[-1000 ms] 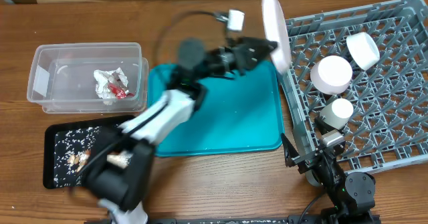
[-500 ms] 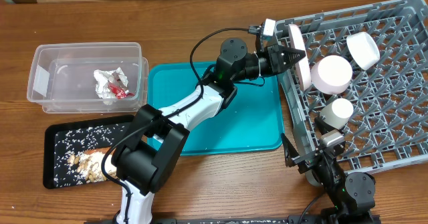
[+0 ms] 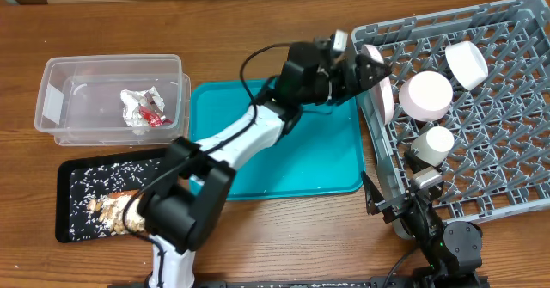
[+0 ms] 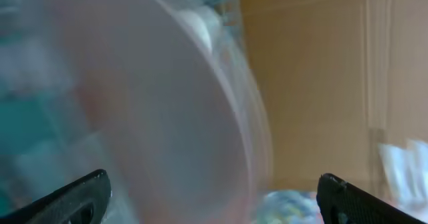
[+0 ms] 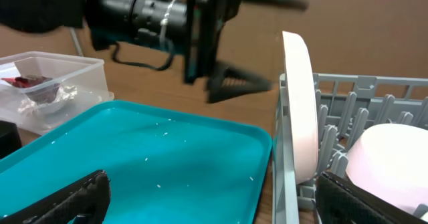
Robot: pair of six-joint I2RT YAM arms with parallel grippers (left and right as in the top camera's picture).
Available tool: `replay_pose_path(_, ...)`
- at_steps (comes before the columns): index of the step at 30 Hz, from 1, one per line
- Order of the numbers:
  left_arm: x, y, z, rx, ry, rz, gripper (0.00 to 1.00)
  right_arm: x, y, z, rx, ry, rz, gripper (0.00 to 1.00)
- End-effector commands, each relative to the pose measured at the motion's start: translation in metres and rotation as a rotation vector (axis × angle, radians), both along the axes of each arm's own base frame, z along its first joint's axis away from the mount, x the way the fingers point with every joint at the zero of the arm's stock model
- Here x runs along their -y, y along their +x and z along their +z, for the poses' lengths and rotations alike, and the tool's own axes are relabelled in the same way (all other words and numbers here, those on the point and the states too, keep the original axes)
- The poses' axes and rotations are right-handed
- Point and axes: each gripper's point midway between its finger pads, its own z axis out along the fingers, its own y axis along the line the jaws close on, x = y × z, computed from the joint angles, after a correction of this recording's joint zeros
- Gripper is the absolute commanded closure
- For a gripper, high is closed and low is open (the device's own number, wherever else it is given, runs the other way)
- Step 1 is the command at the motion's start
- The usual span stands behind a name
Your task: Sort waste into correct bins and load items into the dishwasher
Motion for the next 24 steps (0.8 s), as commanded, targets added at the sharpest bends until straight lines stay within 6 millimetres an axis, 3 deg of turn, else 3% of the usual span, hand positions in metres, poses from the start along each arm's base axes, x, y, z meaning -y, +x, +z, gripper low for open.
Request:
replay_pose_path(1,-0.042,0.011,0.079,0.283,0.106,0.022,0.00,0.001,0.000,0.002,0.011,0.005,-0.004,0.00)
replay_pose_path(5,-0.121,-0.001,0.105,0.332,0.410,0.081,0.00,0.001,0.000,0.002,0.011,0.006,-0.004,0.00)
replay_pose_path(7,-0.174,-0.016,0.117,0.332,0.604,0.125,0.00,0.001,0.000,0.002,0.011,0.005,-0.004,0.00)
replay_pose_path(9,-0.211,-0.030,0.128,0.348,0.738,0.152,0.00,0.001,0.000,0.002,0.011,0.005,-0.004,0.00)
replay_pose_path(10,-0.248,-0.052,0.141,0.358,0.872,0.180,0.00,0.001,0.000,0.002,0.011,0.005,-0.004,0.00)
replay_pose_path(12,-0.275,-0.077,0.152,0.348,0.965,0.216,0.00,0.001,0.000,0.002,0.011,0.006,-0.004,0.00)
replay_pose_path(16,-0.310,-0.123,0.169,0.341,1.054,0.276,0.00,0.001,0.000,0.002,0.011,0.006,-0.004,0.00)
replay_pose_path(20,-0.318,-0.153,0.183,0.364,1.027,0.288,0.00,0.001,0.000,0.002,0.011,0.006,-0.004,0.00)
replay_pose_path(24,-0.341,-0.182,0.177,0.337,1.124,0.272,0.00,0.001,0.000,0.002,0.011,0.006,-0.004,0.00)
